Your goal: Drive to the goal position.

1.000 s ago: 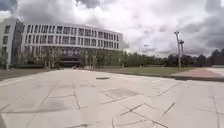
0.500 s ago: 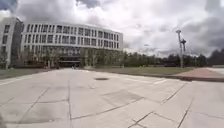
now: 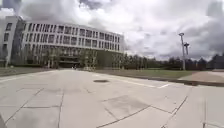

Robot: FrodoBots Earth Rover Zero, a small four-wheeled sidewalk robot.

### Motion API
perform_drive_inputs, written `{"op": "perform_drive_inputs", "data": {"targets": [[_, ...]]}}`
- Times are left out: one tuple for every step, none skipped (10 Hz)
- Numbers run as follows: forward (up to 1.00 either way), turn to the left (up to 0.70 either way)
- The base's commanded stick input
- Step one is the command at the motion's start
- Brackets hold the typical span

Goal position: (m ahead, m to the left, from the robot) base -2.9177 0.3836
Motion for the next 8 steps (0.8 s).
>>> {"op": "perform_drive_inputs", "data": {"targets": [[0.0,0.0],[0.0,0.0],[0.0,0.0],[0.0,0.0],[0.0,0.0],[0.0,0.02],[0.0,0.6],[0.0,0.7]]}}
